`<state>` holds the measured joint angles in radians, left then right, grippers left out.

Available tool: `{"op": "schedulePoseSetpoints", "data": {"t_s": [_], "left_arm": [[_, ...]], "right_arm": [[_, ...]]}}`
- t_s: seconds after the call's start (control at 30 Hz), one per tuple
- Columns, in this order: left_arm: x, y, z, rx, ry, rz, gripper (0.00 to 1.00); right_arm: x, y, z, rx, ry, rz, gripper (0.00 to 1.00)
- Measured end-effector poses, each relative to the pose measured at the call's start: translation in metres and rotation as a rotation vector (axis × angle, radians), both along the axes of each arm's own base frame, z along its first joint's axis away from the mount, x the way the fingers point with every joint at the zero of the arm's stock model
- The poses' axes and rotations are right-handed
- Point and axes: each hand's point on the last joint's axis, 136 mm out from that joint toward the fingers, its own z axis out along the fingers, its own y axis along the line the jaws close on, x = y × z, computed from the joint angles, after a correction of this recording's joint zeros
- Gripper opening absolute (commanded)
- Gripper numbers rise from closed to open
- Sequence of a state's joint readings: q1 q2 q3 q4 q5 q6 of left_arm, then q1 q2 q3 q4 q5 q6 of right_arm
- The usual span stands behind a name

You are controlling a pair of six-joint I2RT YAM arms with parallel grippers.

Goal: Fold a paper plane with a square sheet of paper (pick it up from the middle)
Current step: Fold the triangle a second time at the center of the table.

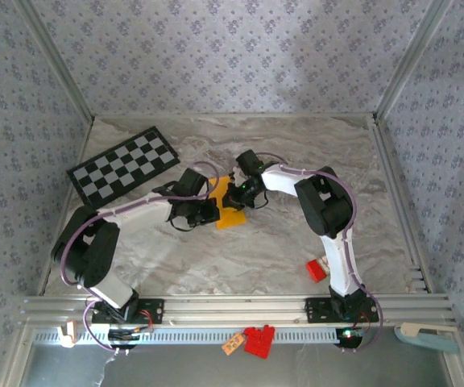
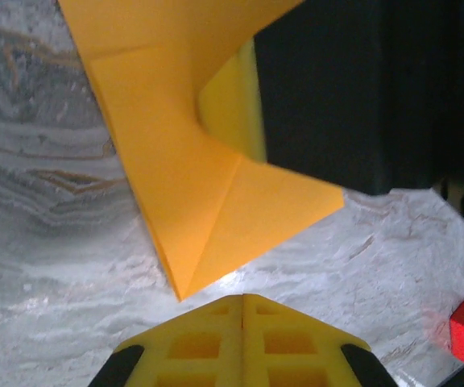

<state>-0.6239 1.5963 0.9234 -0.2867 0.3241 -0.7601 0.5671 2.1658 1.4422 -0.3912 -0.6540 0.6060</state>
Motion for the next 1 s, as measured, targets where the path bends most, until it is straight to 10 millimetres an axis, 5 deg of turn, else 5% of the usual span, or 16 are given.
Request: {"op": "schedulePoseSetpoints", "data": {"t_s": [0.4,1.0], "left_arm": [[0.009,-0.007,-0.042,0.047,0.095,0.031,0.01],[0.007,-0.003,-0.048,0.020,0.106,0.038,0.00]], "right_arm": [[0.000,0.000,0.001,0.015,0.022,-0.021,0.02],[0.014,-0.010,0.017,-0.003,-0.066,-0.039,0.03]]}}
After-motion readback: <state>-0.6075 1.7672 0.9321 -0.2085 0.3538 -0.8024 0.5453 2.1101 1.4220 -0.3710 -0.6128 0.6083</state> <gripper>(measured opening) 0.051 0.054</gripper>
